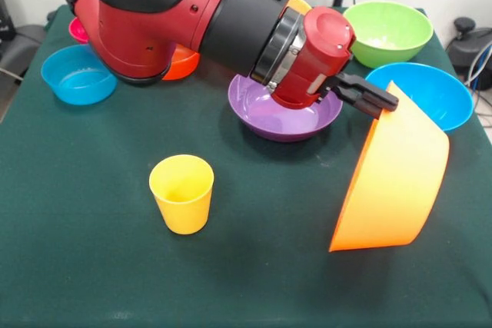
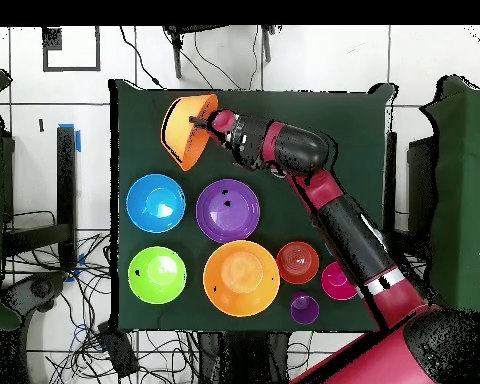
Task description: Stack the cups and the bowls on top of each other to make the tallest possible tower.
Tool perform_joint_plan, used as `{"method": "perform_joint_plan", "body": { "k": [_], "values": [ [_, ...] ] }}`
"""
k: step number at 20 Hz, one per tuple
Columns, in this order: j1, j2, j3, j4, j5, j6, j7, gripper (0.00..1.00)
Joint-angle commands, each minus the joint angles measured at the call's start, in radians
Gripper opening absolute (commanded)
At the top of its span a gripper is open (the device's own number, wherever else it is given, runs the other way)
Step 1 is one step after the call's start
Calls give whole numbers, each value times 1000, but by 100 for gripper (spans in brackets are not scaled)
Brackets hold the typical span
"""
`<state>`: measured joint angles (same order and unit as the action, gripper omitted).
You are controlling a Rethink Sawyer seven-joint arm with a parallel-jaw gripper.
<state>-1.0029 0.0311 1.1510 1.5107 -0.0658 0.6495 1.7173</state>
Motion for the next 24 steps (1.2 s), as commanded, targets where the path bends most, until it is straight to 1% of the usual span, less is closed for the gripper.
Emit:
{"method": "perform_joint_plan", "body": {
  "k": [1, 11, 19, 24],
  "values": [
    [-10, 30, -33, -98, -72, 89, -255, 0],
    [-22, 42, -26, -121, -91, 125, -272, 0],
    [-29, 96, -22, -139, -95, 132, -307, 0],
    [-34, 103, -22, -152, -103, 146, -316, 0]
  ]
}}
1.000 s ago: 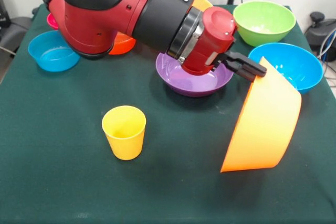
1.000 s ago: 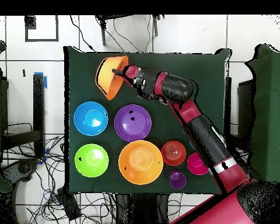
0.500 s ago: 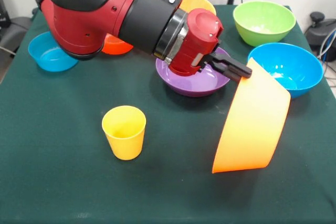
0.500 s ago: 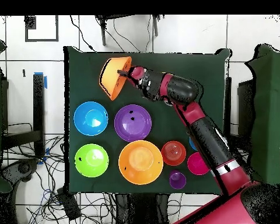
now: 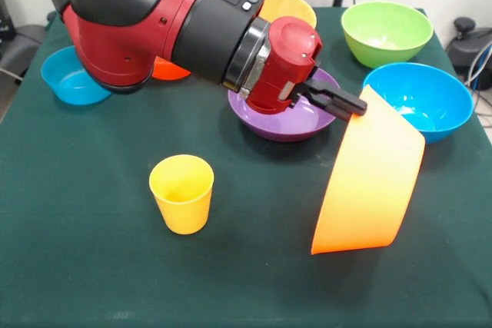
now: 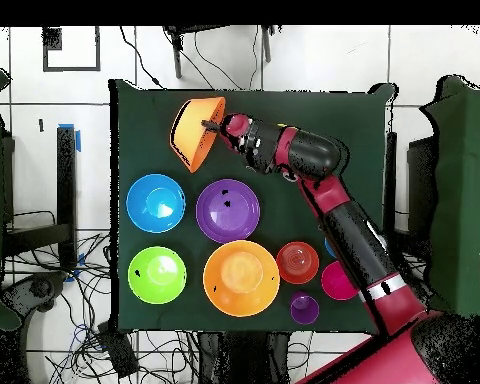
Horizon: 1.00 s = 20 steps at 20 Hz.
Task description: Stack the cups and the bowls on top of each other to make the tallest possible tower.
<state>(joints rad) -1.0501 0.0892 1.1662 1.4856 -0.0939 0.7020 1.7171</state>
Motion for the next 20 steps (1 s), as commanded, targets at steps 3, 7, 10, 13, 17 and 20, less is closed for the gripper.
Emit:
{"method": "perform_joint_plan", "body": {
  "k": [3, 7, 10, 13, 17, 20],
  "values": [
    [11, 44, -37, -135, -81, 107, -319, 0],
    [3, 44, -40, -152, -99, 124, -333, 0],
    [3, 47, -43, -180, -100, 157, -345, 0],
    [3, 42, -45, -197, -97, 189, -352, 0],
    [2, 39, -46, -222, -93, 235, -364, 0],
    [7, 34, -47, -252, -90, 275, -371, 0]
  ]
}}
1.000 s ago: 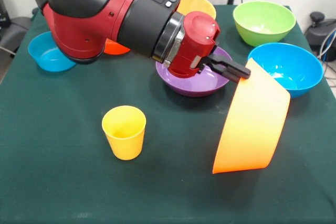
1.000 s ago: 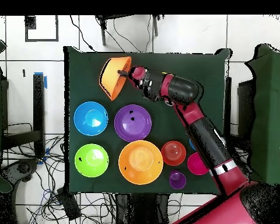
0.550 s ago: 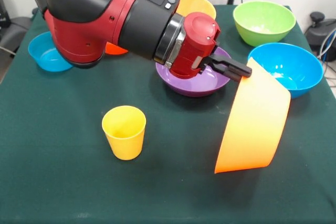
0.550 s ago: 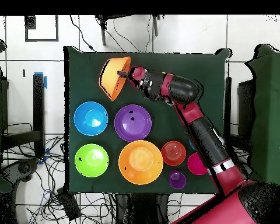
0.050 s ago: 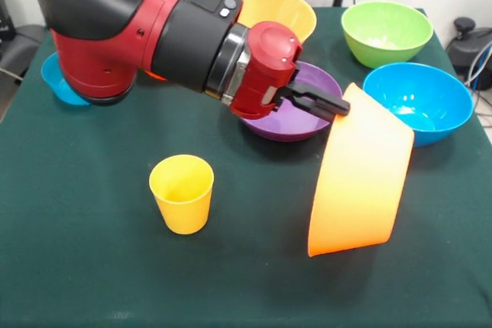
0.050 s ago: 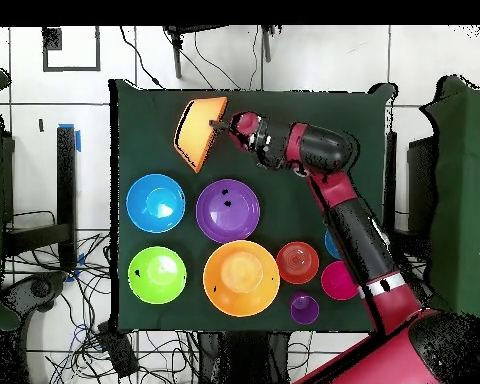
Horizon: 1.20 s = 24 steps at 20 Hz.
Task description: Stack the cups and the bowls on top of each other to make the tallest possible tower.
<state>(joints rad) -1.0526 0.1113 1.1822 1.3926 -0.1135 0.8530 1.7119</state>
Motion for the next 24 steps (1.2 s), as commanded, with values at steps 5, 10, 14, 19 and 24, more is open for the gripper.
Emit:
{"method": "perform_joint_plan", "body": {
  "k": [5, 10, 14, 19, 24],
  "values": [
    [22, 6, -69, -221, -64, 202, -379, 0],
    [27, 10, -70, -275, -65, 264, -403, 0],
    [24, 17, -70, -286, -70, 284, -411, 0],
    [29, 26, -74, -312, -65, 311, -426, 0],
    [36, 45, -77, -350, -52, 347, -442, 0]
  ]
}}
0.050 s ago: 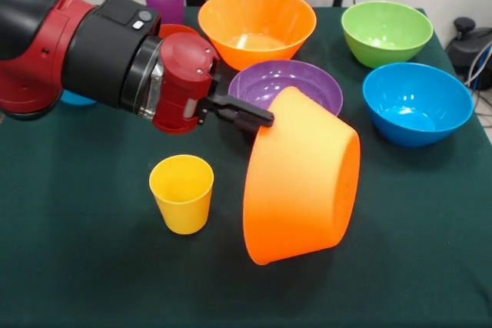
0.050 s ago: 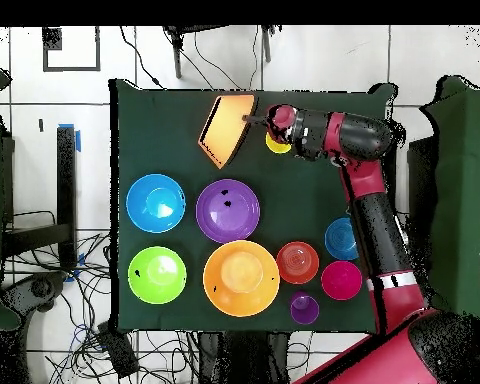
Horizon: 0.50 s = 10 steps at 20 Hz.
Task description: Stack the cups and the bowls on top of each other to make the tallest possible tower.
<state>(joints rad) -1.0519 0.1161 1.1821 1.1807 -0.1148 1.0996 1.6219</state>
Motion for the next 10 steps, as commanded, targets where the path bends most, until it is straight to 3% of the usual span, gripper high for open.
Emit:
{"method": "perform_joint_plan", "body": {
  "k": [1, 10],
  "values": [
    [34, 45, -76, -141, -48, 101, -352, 0],
    [11, 106, -73, -148, -37, 110, -382, 0]
  ]
}}
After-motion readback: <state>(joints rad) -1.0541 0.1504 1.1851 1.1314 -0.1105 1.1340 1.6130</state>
